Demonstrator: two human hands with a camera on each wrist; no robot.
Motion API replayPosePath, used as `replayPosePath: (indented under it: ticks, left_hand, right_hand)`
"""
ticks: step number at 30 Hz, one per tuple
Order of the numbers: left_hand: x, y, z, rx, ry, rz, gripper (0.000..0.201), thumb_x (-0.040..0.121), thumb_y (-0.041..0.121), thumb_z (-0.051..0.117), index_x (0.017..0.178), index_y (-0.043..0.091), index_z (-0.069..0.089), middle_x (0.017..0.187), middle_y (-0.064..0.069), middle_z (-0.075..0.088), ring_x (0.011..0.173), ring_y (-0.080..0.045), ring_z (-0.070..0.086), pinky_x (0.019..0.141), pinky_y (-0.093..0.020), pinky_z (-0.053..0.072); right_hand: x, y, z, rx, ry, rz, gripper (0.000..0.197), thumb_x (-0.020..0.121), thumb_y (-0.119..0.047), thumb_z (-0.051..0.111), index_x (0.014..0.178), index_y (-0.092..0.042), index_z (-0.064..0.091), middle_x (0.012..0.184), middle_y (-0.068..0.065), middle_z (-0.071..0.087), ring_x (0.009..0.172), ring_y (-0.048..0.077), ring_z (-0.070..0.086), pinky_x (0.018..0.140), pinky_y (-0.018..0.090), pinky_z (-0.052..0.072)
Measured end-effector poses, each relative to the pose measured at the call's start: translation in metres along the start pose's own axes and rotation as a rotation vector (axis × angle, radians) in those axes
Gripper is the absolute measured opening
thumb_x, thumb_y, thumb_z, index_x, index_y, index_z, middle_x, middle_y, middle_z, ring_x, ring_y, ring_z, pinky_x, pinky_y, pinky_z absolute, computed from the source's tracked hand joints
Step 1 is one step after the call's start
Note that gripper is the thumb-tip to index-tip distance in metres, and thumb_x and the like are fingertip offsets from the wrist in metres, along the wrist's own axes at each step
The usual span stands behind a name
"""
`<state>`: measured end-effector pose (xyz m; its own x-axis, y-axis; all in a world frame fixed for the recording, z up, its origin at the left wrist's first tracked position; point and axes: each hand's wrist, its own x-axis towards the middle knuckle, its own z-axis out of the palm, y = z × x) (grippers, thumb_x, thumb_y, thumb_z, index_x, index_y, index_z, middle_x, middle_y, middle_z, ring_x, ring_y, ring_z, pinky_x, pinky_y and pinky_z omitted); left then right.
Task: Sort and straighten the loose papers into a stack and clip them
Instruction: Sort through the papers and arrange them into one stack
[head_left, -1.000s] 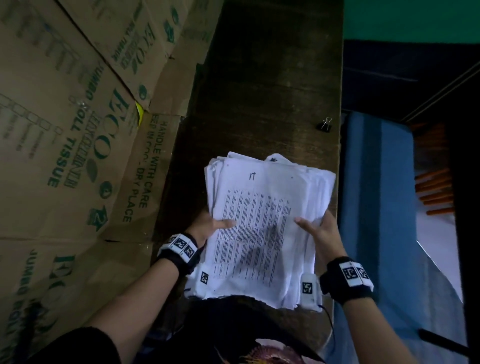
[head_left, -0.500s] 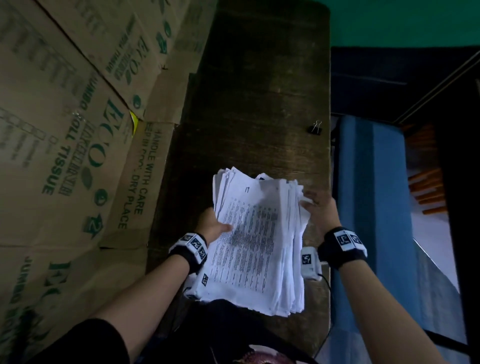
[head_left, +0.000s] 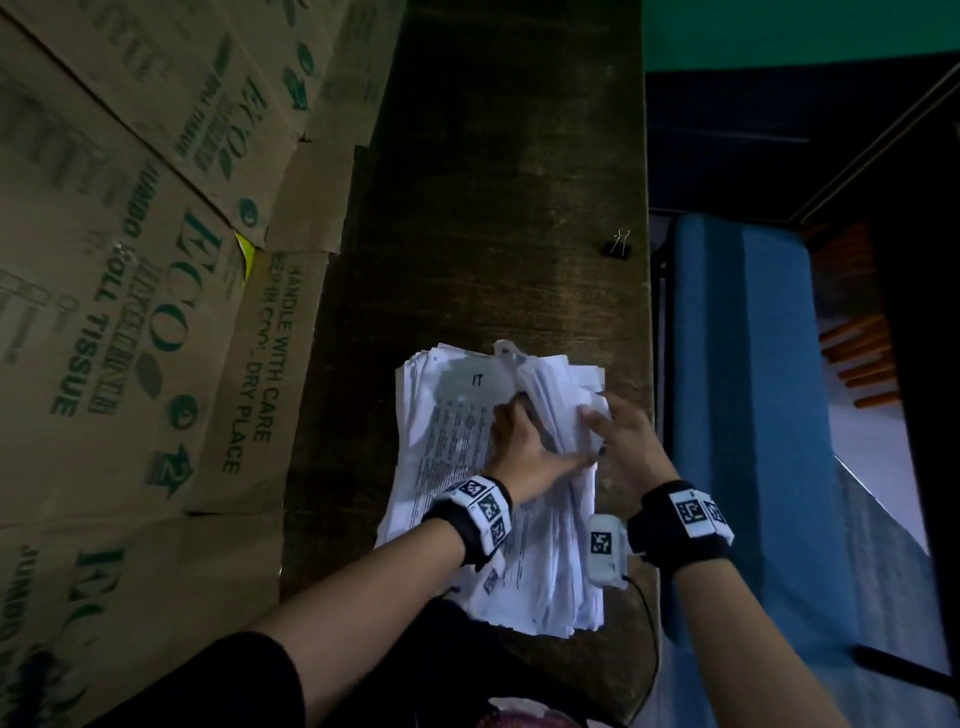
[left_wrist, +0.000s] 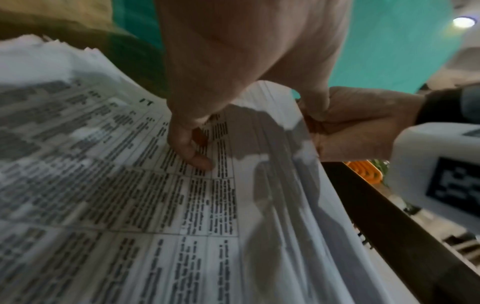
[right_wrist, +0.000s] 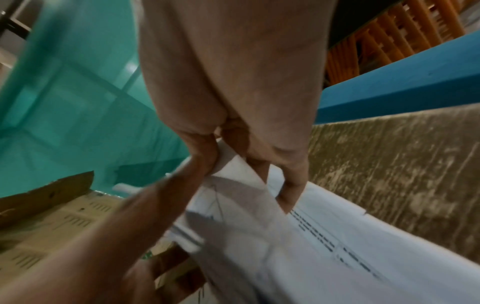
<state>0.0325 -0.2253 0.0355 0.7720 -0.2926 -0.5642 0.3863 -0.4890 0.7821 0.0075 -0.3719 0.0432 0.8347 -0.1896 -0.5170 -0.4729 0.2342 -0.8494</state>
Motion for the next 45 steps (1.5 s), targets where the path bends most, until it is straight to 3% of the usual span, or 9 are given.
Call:
replayPosePath:
  ticks: [3,6,10,14,18,27,34,42,45]
  left_hand:
    - [0.016,-0.012,0.004,-0.094,0.059,-0.05,0.097,0.056,0.069,0.076,0.134,0.029,0.034,0.127,0.003,0.051,0.119,-0.016,0.053,0.099,-0.036,0.05]
    - [0.012,-0.01,-0.002,-0.105,-0.002,-0.026,0.06,0.088,0.035,0.062,0.139,0.024,0.031,0.13,-0.001,0.055,0.119,-0.019,0.055,0.098,-0.034,0.047]
    - [0.003,-0.007,-0.018,-0.026,0.119,0.022,0.05,0.095,0.012,0.048,0.141,0.015,0.027,0.124,0.0,0.048,0.106,-0.015,0.049,0.087,-0.024,0.038]
    - [-0.01,0.005,-0.031,-0.02,0.265,0.1,0.048,0.089,0.007,0.055,0.131,0.014,0.034,0.115,0.001,0.05,0.101,-0.016,0.05,0.086,-0.027,0.041]
    - [-0.013,0.007,-0.036,-0.064,0.317,0.093,0.047,0.085,0.006,0.058,0.125,0.018,0.035,0.111,-0.001,0.054,0.103,-0.022,0.057,0.084,-0.031,0.048]
    - [-0.017,0.008,-0.037,0.017,0.279,0.096,0.04,0.087,0.006,0.057,0.119,0.013,0.035,0.099,-0.002,0.055,0.089,-0.023,0.06,0.059,-0.019,0.043]
    - [-0.017,0.005,-0.035,0.065,0.254,0.066,0.036,0.087,0.008,0.055,0.11,0.019,0.03,0.102,-0.007,0.053,0.093,-0.029,0.059,0.076,-0.038,0.053]
    - [-0.007,0.016,-0.034,0.168,0.283,0.005,0.035,0.085,0.004,0.054,0.111,0.01,0.031,0.099,-0.013,0.05,0.087,-0.034,0.059,0.057,-0.03,0.044]
    - [0.006,0.019,-0.031,0.172,0.251,-0.064,0.045,0.086,0.005,0.058,0.12,0.012,0.03,0.118,-0.015,0.053,0.102,-0.036,0.059,0.076,-0.038,0.053]
  right_hand:
    - [0.002,0.005,0.003,0.022,0.01,-0.029,0.019,0.095,-0.009,0.057,0.112,-0.004,0.065,0.101,0.021,0.072,0.087,0.032,0.07,0.079,0.042,0.056]
    - [0.009,0.009,0.004,-0.012,0.099,-0.077,0.014,0.094,-0.005,0.057,0.103,-0.007,0.067,0.094,0.013,0.074,0.084,0.027,0.07,0.079,0.041,0.056]
    - [0.018,0.005,0.006,-0.094,0.259,-0.086,0.023,0.091,0.002,0.056,0.079,-0.016,0.064,0.07,-0.003,0.069,0.06,0.005,0.063,0.058,0.024,0.05]
    - [0.029,-0.003,0.003,-0.207,0.326,-0.146,0.006,0.089,-0.007,0.056,0.089,-0.005,0.062,0.08,0.006,0.067,0.065,0.013,0.062,0.059,0.028,0.05]
    - [0.026,0.011,0.001,-0.088,0.237,0.035,0.033,0.082,-0.026,0.075,0.109,-0.008,0.066,0.096,0.008,0.075,0.084,0.023,0.073,0.073,0.038,0.06]
    - [0.007,0.041,0.006,-0.255,0.2,-0.028,0.019,0.084,0.0,0.069,0.103,-0.005,0.068,0.1,0.011,0.072,0.088,0.021,0.07,0.074,0.032,0.055]
    - [0.019,0.04,0.032,-0.495,0.184,0.09,0.048,0.065,-0.009,0.086,0.108,-0.002,0.067,0.098,0.008,0.07,0.087,0.022,0.067,0.075,0.03,0.055]
    - [-0.017,-0.02,0.008,-0.31,0.291,-0.118,0.022,0.067,0.005,0.079,0.083,-0.008,0.072,0.088,0.012,0.074,0.08,0.025,0.072,0.075,0.043,0.06]
    - [-0.031,-0.057,-0.01,-0.332,0.339,-0.26,0.023,0.068,0.004,0.079,0.088,-0.004,0.073,0.088,0.012,0.074,0.082,0.024,0.072,0.075,0.04,0.059]
